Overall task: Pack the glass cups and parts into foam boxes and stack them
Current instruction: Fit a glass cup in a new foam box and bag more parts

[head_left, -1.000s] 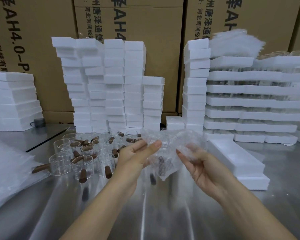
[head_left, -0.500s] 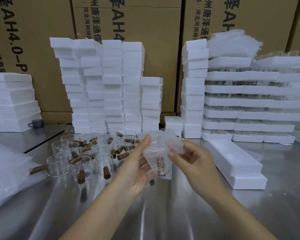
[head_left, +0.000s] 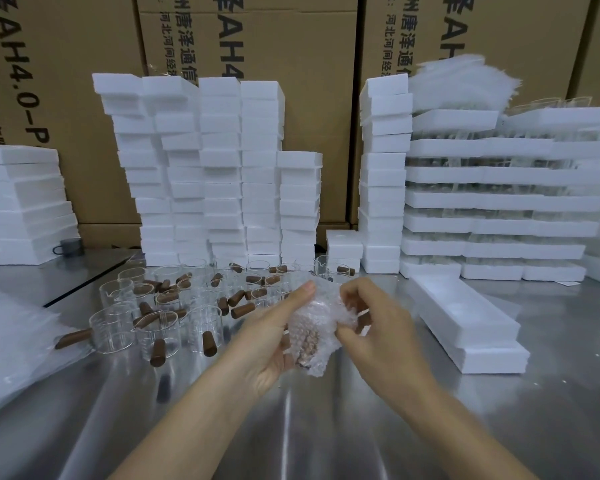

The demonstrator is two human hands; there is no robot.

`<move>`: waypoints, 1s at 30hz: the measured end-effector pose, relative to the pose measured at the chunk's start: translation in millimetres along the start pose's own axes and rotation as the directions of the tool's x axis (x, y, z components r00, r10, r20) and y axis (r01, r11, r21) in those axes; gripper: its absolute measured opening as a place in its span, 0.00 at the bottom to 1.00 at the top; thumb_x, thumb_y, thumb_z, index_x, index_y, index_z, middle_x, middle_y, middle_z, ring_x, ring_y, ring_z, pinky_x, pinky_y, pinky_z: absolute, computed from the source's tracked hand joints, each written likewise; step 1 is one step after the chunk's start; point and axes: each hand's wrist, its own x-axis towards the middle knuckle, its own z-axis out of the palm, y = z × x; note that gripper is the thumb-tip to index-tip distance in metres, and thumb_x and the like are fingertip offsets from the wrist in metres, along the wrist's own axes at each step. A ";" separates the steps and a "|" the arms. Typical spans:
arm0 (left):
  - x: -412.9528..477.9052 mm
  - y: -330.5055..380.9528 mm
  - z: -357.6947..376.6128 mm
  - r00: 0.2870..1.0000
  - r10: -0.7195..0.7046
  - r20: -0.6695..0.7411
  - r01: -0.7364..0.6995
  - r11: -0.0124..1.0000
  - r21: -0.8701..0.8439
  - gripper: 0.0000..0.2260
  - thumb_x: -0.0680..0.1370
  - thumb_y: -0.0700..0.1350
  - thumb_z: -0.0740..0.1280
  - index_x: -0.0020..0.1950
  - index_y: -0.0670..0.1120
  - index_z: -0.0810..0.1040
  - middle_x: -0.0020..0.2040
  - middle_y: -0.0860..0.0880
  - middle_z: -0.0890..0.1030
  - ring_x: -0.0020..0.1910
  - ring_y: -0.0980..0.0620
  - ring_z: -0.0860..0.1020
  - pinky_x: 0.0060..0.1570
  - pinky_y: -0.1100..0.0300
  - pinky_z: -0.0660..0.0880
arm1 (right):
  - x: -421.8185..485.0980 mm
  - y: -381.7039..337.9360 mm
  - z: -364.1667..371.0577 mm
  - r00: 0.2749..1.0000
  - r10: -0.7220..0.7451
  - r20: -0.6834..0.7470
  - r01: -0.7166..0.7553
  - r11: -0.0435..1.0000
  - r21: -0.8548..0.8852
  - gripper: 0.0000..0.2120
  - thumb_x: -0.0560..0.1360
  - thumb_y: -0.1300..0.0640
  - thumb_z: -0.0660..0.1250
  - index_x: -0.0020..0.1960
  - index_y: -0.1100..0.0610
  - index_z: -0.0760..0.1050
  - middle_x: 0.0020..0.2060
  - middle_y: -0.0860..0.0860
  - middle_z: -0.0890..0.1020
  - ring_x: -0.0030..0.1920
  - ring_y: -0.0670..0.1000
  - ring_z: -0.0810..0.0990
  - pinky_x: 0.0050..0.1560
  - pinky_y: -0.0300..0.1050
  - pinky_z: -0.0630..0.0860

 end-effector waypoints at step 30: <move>-2.1 -6.7 -1.9 0.992 0.126 0.020 -0.121 0.982 -0.146 0.30 0.74 0.49 0.81 0.74 0.46 0.77 0.62 0.44 0.87 0.62 0.46 0.86 0.67 0.53 0.78 | 11.9 9.1 -7.9 0.976 0.195 0.097 -0.216 0.923 0.317 0.13 0.76 0.57 0.79 0.57 0.45 0.82 0.49 0.43 0.87 0.46 0.48 0.86 0.46 0.41 0.80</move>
